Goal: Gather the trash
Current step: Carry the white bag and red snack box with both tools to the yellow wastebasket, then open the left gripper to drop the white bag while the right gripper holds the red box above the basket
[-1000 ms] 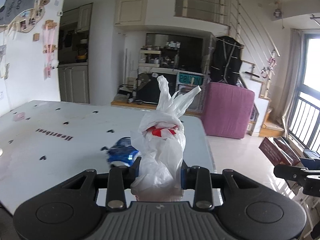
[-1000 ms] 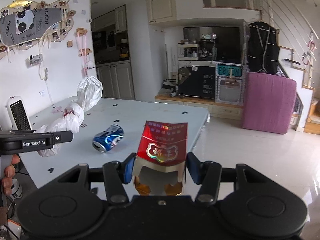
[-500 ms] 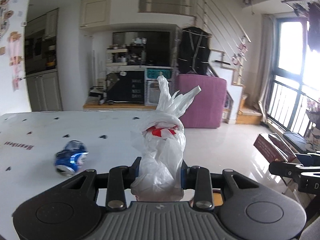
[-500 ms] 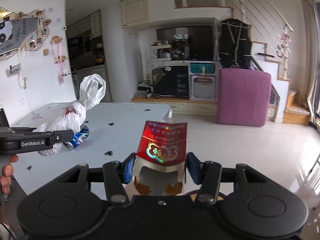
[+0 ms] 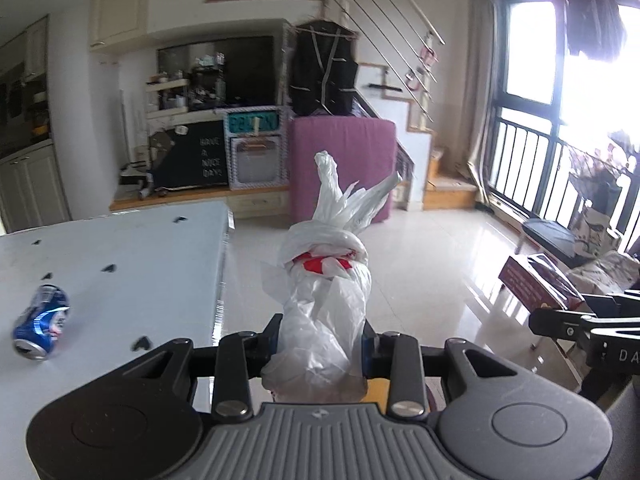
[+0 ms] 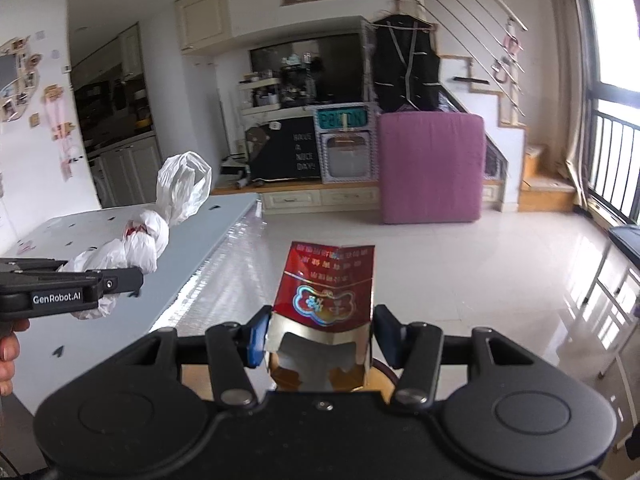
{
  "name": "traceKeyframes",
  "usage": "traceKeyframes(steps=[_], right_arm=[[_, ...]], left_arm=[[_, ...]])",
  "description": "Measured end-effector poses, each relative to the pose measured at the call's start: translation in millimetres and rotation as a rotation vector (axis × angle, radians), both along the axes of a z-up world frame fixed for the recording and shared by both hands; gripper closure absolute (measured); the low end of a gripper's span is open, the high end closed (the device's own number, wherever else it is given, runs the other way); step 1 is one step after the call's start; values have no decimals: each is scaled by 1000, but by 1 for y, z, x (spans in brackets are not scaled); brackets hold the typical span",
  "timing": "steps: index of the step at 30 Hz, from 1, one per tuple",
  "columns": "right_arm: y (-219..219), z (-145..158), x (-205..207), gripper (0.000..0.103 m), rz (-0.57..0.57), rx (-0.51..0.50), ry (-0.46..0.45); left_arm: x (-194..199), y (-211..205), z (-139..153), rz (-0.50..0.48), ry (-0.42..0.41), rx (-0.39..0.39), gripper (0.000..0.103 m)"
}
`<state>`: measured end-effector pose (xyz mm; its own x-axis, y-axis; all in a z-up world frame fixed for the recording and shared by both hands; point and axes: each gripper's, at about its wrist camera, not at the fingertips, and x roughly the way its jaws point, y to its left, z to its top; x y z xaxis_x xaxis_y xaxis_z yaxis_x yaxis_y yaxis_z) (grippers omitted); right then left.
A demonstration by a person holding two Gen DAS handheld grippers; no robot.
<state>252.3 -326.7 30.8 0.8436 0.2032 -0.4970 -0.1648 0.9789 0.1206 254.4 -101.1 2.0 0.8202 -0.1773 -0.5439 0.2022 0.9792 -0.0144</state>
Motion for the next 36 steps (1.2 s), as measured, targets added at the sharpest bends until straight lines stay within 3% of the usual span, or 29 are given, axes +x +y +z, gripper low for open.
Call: traceKeyframes(steps=[11,17,24,36], right_arm=[[-40,-47,21,48,-59,8,98],[-50,-76,40,48,-77,18,166],[-47,-110,71,48,-69,35,247],[-31,-145,113,48,-41,38,340]], left_arm=[[43,-49,-58,-80,143,7,66],[83,-60,-112,-86,325,4,66],[124,-69,-169,-93,499,65,66],[173,-69,-225,-53,656,109,64]])
